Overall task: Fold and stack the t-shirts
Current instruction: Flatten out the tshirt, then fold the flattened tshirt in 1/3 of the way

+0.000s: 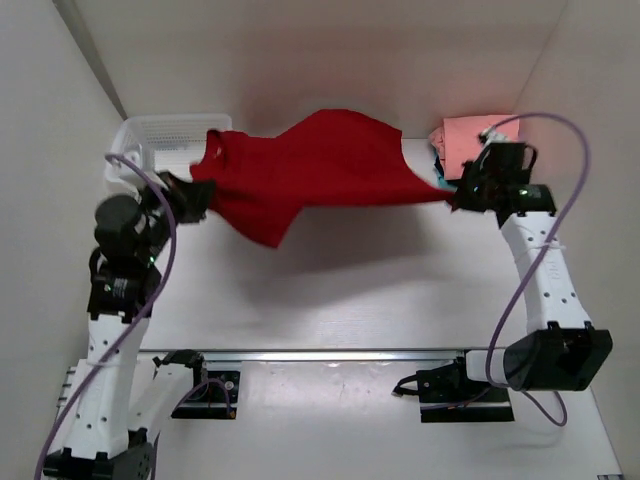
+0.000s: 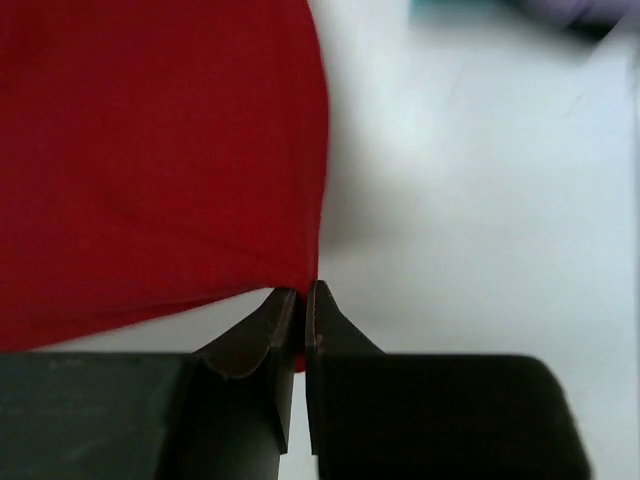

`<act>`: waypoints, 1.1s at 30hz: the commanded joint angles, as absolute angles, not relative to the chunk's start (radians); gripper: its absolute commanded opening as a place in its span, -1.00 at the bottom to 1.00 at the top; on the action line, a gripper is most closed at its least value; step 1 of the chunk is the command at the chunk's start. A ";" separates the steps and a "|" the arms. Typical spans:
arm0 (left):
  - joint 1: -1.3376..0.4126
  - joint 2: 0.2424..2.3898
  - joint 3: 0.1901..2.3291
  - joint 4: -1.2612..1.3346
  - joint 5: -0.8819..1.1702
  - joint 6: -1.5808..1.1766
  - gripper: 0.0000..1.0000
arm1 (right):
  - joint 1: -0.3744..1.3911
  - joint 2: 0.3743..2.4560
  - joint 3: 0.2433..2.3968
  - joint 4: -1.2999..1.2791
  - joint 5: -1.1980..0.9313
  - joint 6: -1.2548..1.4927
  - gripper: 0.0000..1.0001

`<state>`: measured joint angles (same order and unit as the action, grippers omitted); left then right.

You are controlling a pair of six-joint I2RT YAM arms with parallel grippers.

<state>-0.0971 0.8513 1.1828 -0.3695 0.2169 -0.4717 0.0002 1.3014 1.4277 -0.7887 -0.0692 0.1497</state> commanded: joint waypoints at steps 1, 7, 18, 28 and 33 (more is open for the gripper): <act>-0.094 0.791 0.901 -0.512 0.198 -0.488 -1.00 | -0.017 1.272 1.205 -0.778 -0.216 0.163 -1.00; -0.109 0.566 0.563 -0.641 0.218 -0.587 -1.00 | -0.026 1.201 0.908 -0.778 -0.325 0.201 -1.00; -0.127 0.497 0.445 -0.709 0.324 -0.692 -1.00 | -0.046 1.268 0.810 -0.940 -0.230 0.232 -1.00; -0.091 0.701 0.658 -0.761 0.249 -0.632 -1.00 | -0.067 1.365 0.876 -0.985 -0.173 0.221 -1.00; -0.052 0.788 0.715 -0.721 0.226 -0.603 -1.00 | -0.069 1.410 0.919 -1.005 -0.135 0.183 -1.00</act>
